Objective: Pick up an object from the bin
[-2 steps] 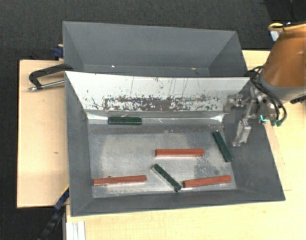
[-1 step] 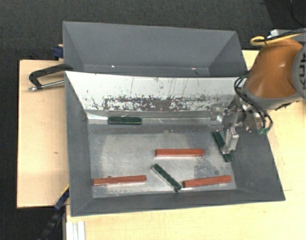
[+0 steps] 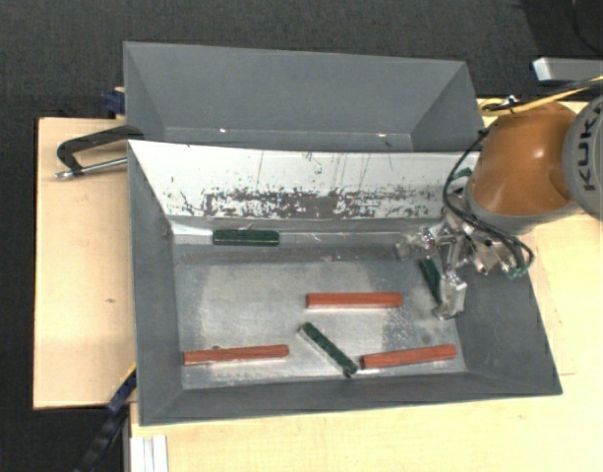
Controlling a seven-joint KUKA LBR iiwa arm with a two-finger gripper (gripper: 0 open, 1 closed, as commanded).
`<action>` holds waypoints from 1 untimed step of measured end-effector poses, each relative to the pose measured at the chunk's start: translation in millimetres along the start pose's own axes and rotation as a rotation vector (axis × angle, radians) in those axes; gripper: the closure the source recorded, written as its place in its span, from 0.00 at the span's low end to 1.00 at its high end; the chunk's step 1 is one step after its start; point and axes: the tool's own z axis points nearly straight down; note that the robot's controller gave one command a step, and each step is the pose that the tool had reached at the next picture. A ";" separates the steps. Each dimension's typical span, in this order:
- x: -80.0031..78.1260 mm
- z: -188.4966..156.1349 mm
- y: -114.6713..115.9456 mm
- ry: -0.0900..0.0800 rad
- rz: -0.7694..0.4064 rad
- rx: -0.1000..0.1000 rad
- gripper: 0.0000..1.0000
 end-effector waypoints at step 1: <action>-9.7 11.1 13.9 0.000 -0.117 0.001 0.00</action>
Offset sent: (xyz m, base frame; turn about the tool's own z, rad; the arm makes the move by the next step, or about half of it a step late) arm -0.0250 0.0584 -0.0217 0.0443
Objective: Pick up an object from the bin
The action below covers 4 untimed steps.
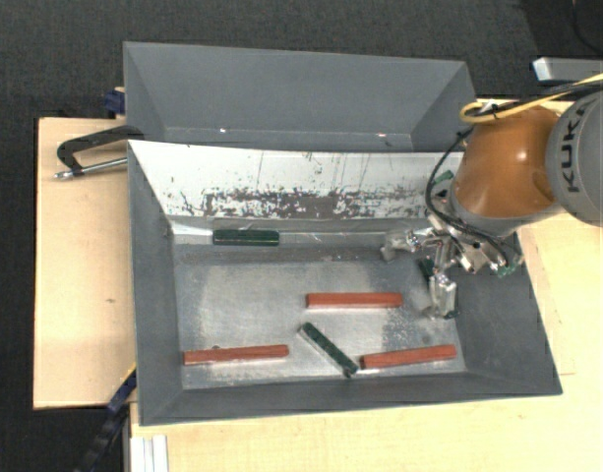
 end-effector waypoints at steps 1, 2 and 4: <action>5.0 7.9 46.3 -0.001 0.163 0.001 0.00; 37.6 11.3 53.8 0.001 0.337 0.000 1.00; 28.6 -121.9 71.4 -0.003 0.343 0.001 1.00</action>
Offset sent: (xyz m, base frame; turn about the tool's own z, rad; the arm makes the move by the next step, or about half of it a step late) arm -0.0587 0.0301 -0.0120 0.3379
